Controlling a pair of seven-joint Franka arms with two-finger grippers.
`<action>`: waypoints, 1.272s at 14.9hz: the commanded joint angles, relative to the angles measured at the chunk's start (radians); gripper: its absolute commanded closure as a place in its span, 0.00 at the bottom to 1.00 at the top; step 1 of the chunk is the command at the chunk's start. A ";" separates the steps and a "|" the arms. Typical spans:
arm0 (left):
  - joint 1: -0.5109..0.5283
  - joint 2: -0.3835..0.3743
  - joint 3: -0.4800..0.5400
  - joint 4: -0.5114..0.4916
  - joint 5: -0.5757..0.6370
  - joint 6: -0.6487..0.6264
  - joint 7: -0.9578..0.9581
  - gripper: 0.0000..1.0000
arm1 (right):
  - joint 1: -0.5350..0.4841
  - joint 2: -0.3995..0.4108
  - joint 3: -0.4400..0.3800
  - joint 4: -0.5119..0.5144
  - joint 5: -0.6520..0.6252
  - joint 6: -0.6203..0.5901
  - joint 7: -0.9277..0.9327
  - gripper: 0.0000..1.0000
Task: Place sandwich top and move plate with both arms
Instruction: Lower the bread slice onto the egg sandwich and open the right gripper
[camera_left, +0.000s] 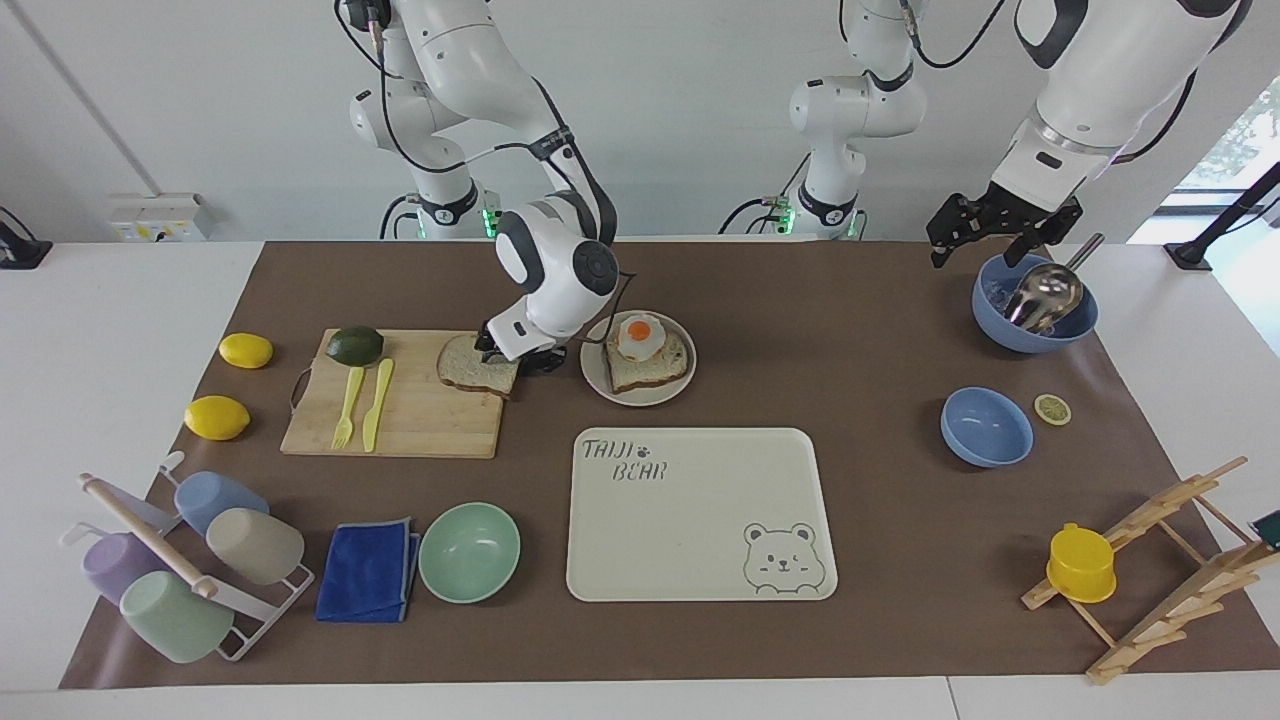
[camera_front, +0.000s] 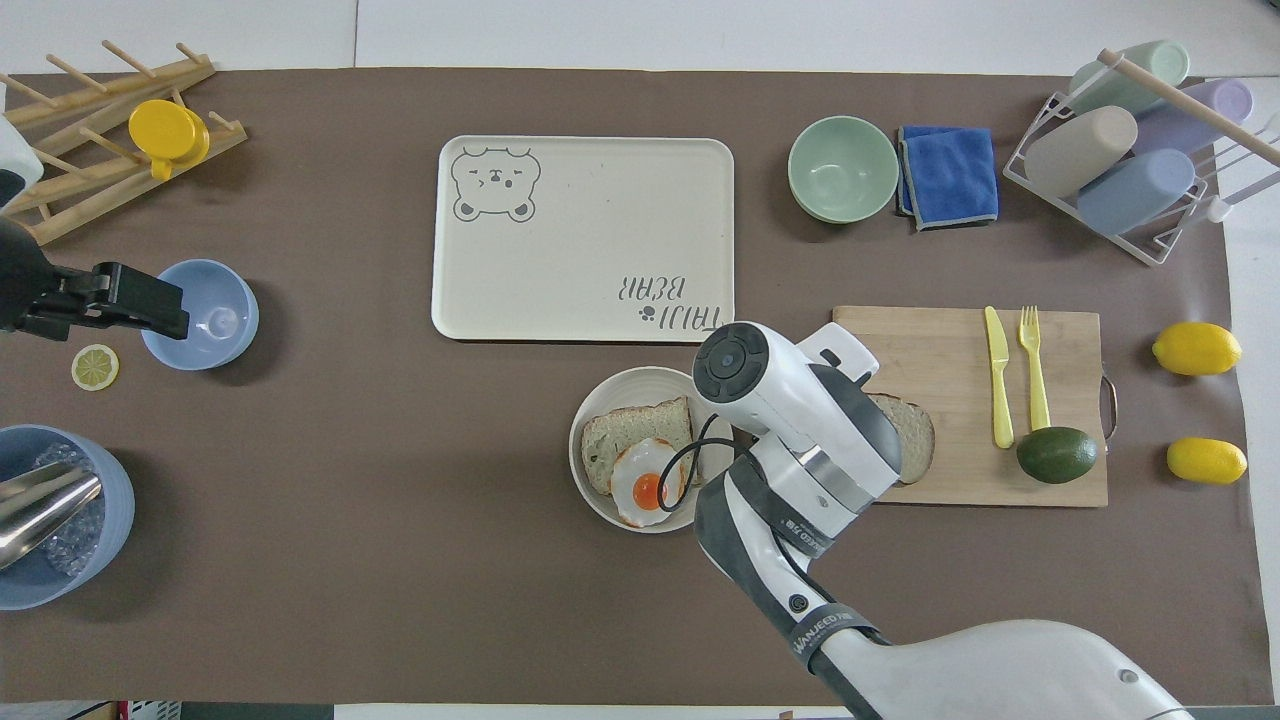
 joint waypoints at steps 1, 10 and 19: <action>0.007 -0.022 -0.008 -0.018 0.019 0.005 0.015 0.00 | -0.003 -0.016 0.010 0.004 -0.020 -0.029 -0.040 1.00; 0.010 -0.022 -0.008 -0.019 0.019 -0.003 0.015 0.00 | 0.095 0.109 0.123 0.485 0.143 -0.287 -0.043 1.00; 0.012 -0.037 -0.006 -0.050 0.021 0.013 0.016 0.00 | 0.191 0.149 0.157 0.524 0.057 -0.290 -0.023 1.00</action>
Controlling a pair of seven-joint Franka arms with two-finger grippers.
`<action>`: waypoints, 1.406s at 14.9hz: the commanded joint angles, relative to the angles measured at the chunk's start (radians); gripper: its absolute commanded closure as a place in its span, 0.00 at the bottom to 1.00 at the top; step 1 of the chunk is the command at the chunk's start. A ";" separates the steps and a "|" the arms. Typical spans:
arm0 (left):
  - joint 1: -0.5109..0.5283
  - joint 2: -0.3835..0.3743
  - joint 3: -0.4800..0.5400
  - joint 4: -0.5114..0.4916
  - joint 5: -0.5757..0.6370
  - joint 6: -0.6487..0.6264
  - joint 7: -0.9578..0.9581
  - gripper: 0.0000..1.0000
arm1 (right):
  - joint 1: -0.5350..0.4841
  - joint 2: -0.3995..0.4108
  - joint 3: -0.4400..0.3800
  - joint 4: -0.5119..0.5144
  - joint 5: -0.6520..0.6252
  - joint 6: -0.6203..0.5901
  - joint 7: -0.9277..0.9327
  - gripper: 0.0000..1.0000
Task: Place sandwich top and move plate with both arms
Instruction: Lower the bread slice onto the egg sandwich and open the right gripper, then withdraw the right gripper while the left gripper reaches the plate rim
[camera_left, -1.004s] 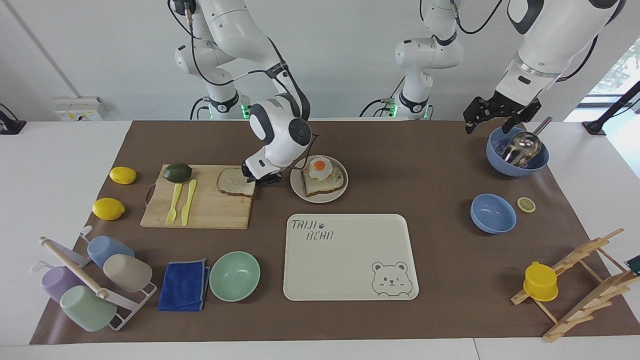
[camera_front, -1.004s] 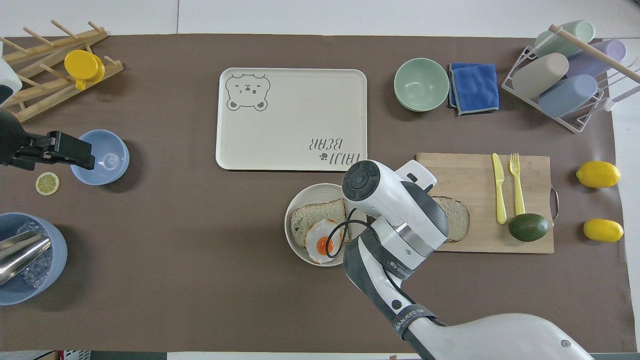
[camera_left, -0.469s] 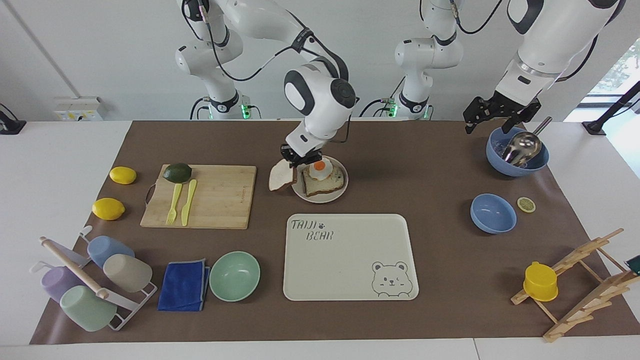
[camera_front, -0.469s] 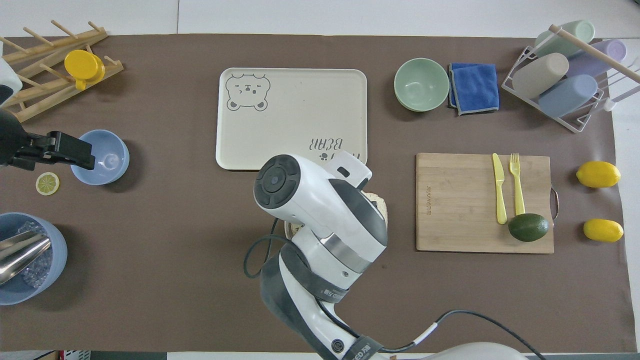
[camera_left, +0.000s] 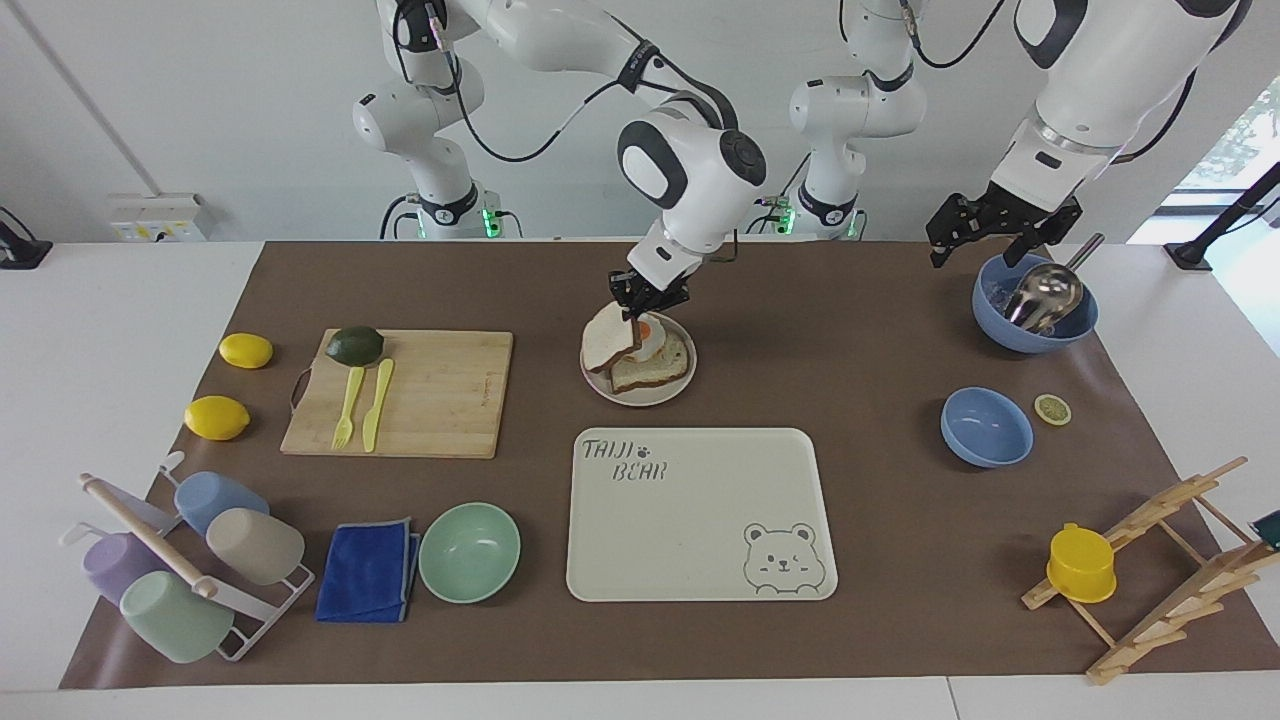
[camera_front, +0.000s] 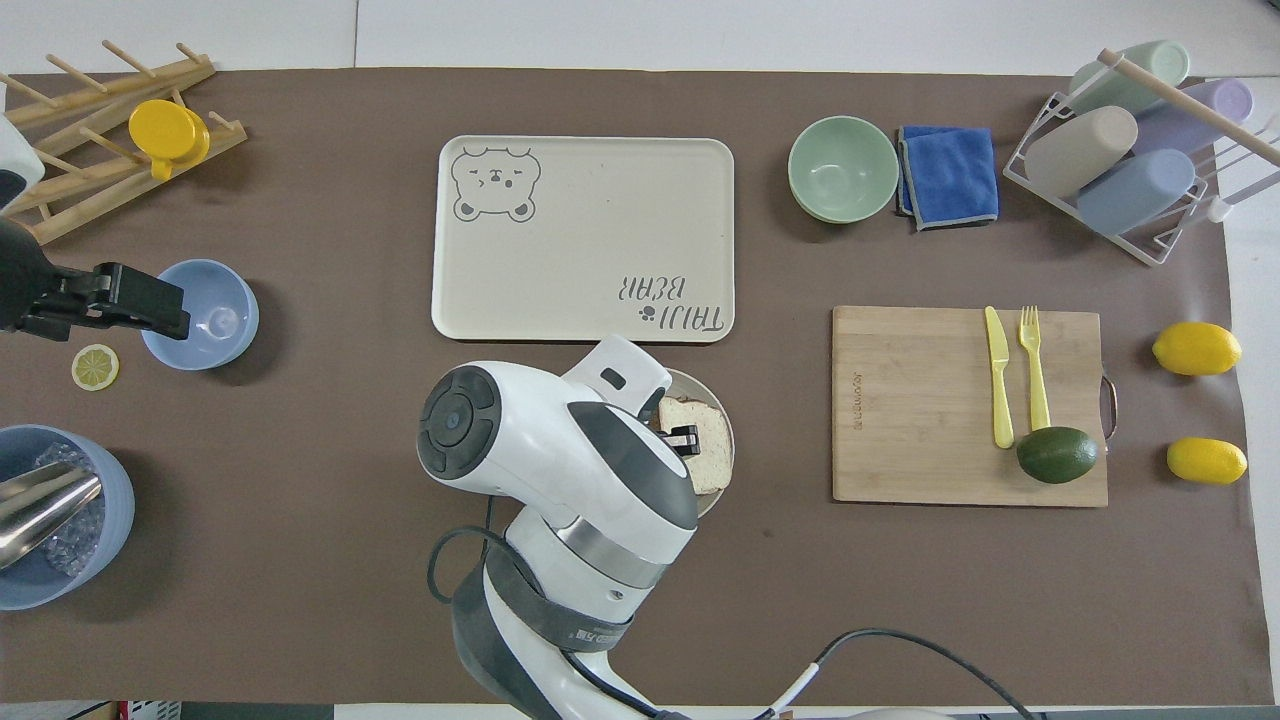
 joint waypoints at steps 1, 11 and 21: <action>0.010 -0.042 -0.006 -0.059 0.021 0.013 0.015 0.00 | 0.013 0.048 0.033 0.039 -0.038 0.000 0.007 1.00; 0.009 -0.069 -0.008 -0.115 0.016 0.050 -0.005 0.00 | 0.010 0.055 0.043 0.020 -0.025 0.113 0.002 0.09; -0.022 -0.147 -0.018 -0.295 -0.001 0.157 -0.094 0.00 | -0.202 -0.118 0.042 0.060 0.066 0.026 -0.107 0.00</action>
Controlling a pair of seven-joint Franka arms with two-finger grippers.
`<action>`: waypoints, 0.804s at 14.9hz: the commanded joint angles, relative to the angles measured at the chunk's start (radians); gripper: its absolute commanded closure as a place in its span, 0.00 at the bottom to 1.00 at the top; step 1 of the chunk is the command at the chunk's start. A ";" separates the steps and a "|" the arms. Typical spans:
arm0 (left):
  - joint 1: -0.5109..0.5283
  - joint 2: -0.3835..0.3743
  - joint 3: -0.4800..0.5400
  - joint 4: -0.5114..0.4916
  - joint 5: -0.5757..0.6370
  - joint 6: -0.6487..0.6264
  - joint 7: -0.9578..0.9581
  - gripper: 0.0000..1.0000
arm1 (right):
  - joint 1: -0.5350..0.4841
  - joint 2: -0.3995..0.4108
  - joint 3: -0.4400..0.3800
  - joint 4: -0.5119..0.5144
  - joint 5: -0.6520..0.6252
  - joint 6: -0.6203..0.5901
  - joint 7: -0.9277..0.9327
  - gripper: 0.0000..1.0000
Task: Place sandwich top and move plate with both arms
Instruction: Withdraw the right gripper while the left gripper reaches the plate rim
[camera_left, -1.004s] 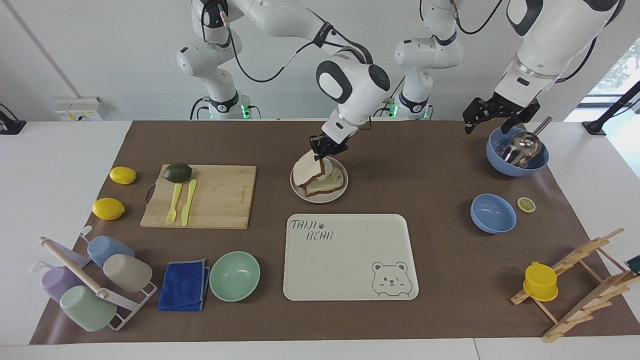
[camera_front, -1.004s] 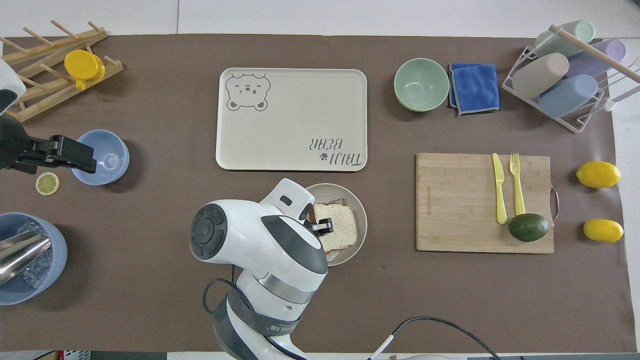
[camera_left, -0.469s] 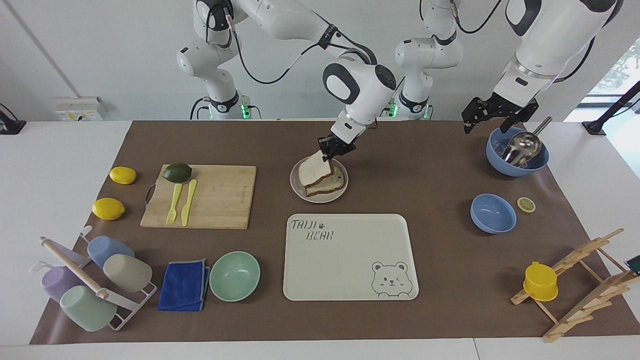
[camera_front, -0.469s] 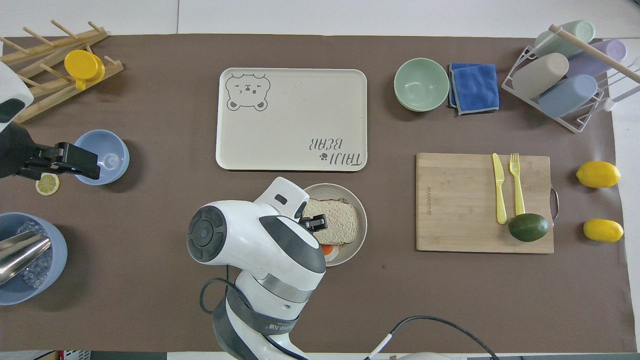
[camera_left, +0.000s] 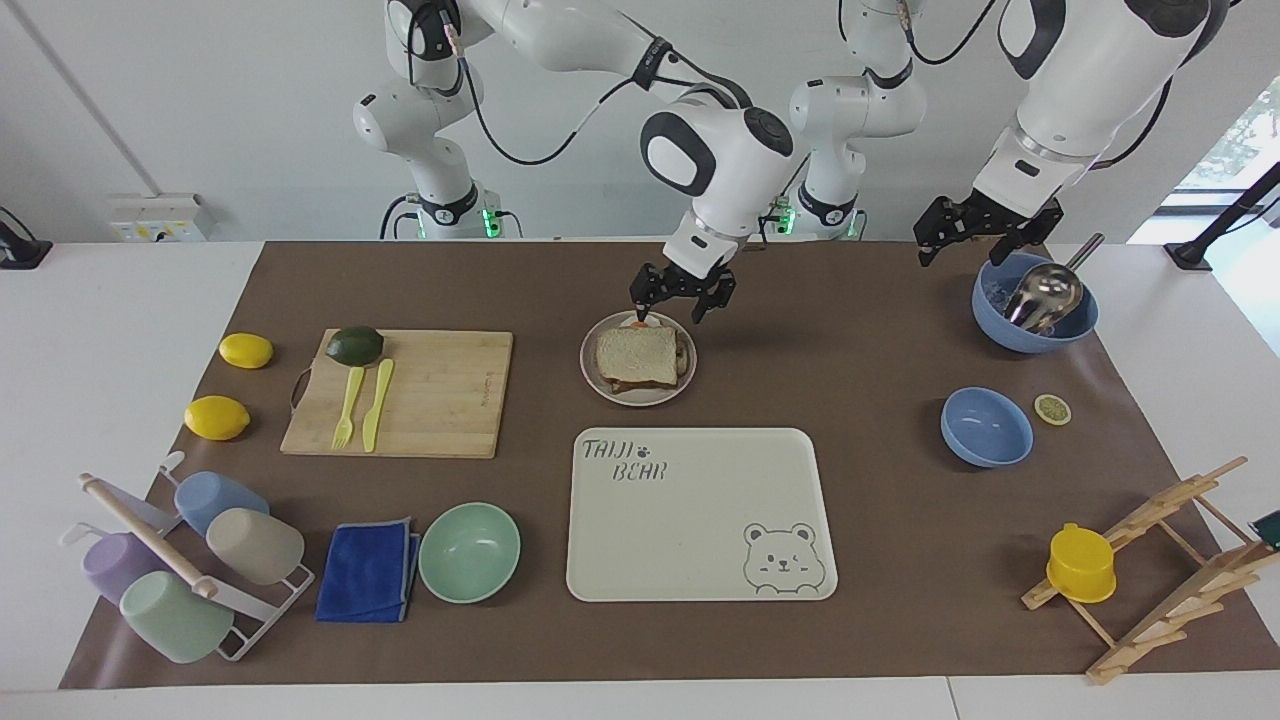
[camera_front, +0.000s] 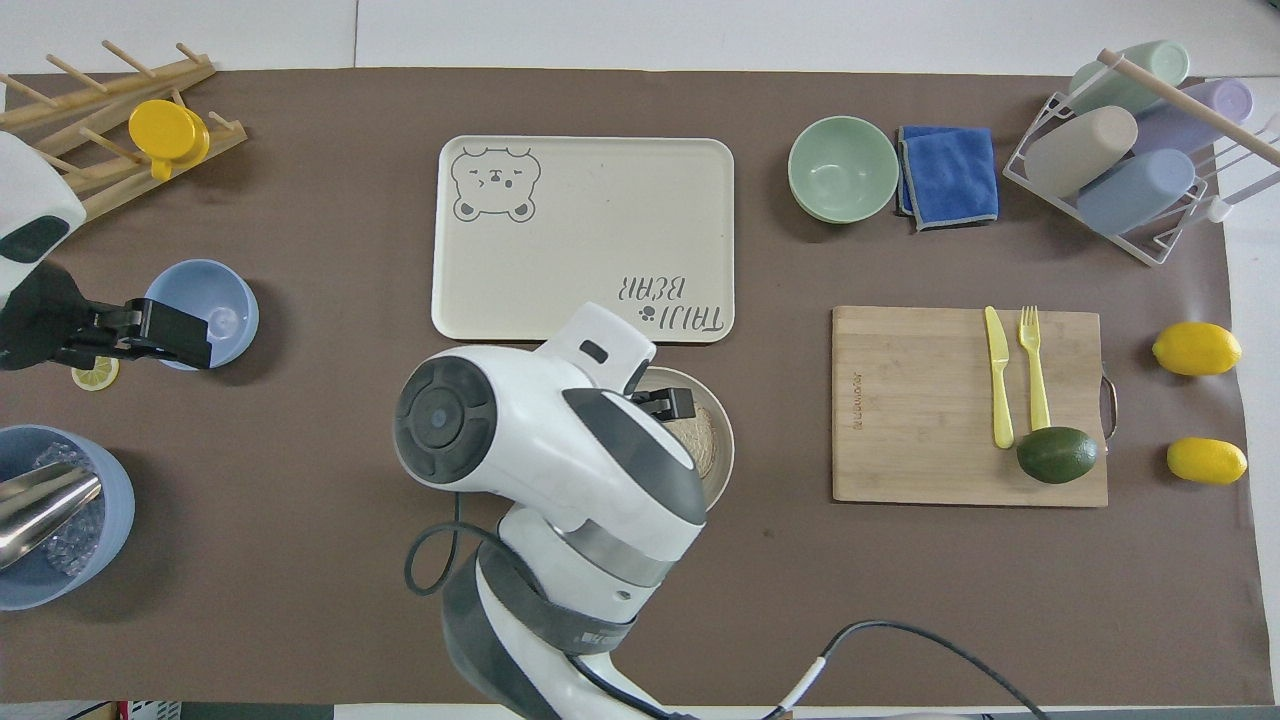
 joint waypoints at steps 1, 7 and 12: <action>-0.059 -0.097 -0.007 -0.198 -0.014 0.131 -0.140 0.00 | -0.170 -0.106 0.014 -0.019 0.060 -0.066 -0.059 0.00; -0.288 -0.033 -0.007 -0.457 -0.093 0.461 -0.281 0.00 | -0.416 -0.247 0.012 -0.033 0.134 -0.181 -0.152 0.00; -0.408 0.124 -0.007 -0.492 -0.110 0.665 -0.328 0.00 | -0.556 -0.324 0.006 -0.042 0.144 -0.272 -0.343 0.00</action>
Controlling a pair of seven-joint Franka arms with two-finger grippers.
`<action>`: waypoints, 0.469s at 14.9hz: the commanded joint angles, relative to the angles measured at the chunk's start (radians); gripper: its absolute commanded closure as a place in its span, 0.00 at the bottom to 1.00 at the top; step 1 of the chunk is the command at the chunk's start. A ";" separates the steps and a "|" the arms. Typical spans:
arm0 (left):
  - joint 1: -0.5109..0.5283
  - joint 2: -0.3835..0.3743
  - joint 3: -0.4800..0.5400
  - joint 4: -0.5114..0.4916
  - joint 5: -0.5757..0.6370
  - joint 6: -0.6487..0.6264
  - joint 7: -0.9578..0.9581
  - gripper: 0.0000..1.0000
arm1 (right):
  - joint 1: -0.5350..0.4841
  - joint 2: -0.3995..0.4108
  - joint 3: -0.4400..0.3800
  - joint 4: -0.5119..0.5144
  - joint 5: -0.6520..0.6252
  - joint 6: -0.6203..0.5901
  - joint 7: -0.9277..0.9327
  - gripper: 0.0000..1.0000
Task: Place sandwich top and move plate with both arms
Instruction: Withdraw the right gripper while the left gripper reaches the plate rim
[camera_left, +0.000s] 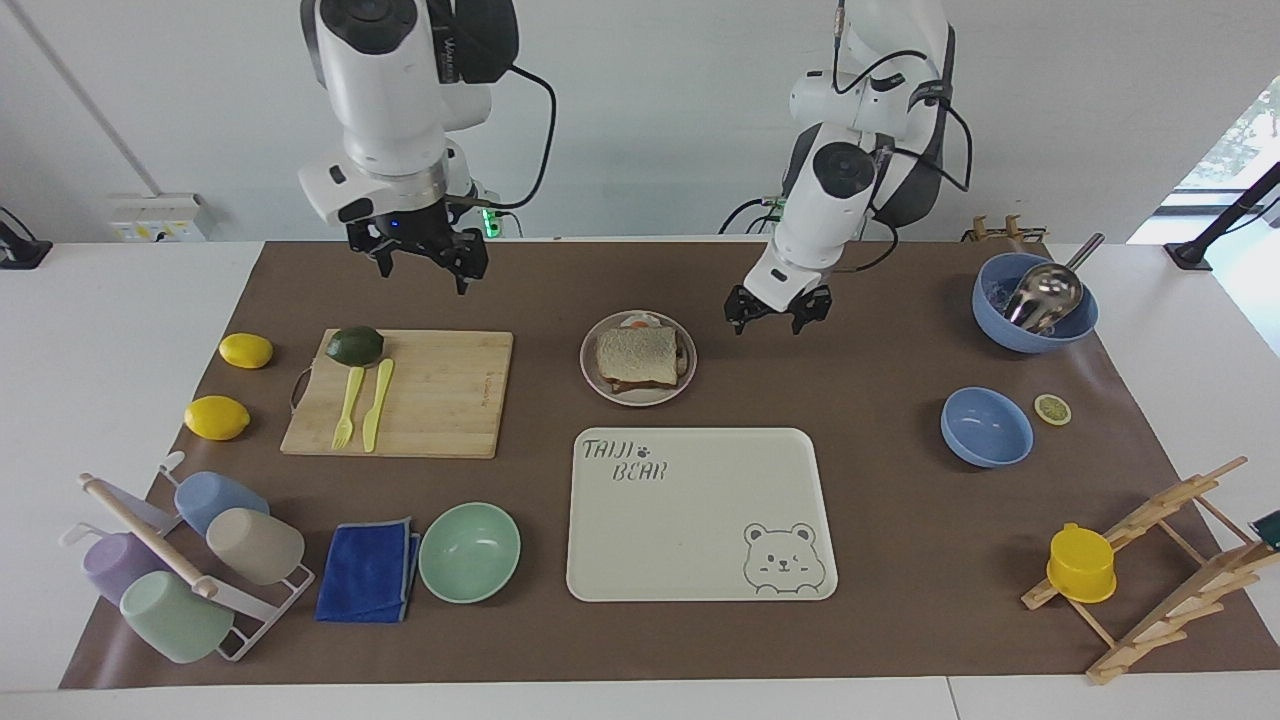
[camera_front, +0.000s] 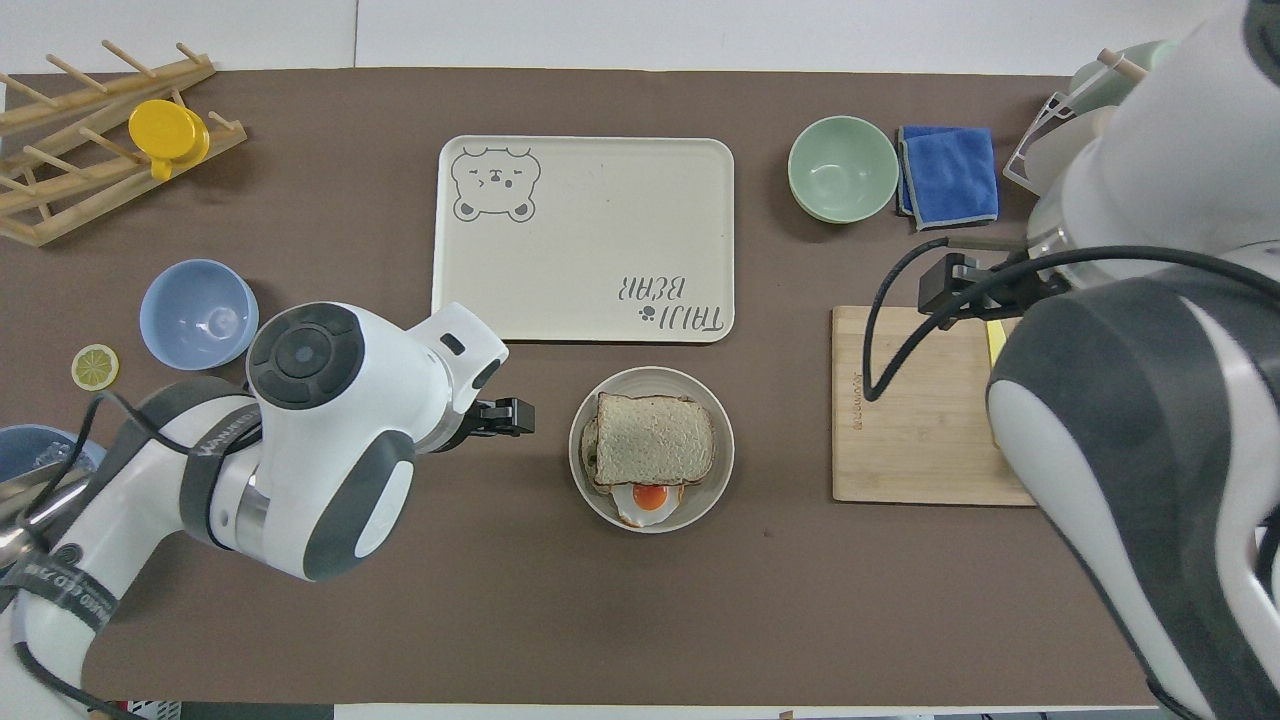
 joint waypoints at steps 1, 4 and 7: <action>-0.054 0.047 0.017 -0.016 -0.010 0.087 -0.003 0.00 | -0.055 -0.056 0.010 -0.038 0.026 -0.038 -0.067 0.00; -0.090 0.094 0.017 -0.018 -0.062 0.154 0.003 0.08 | -0.058 -0.110 -0.016 -0.063 0.028 -0.060 -0.144 0.00; -0.101 0.114 0.017 -0.018 -0.069 0.171 0.026 0.09 | -0.024 -0.119 -0.110 -0.057 0.060 -0.066 -0.193 0.00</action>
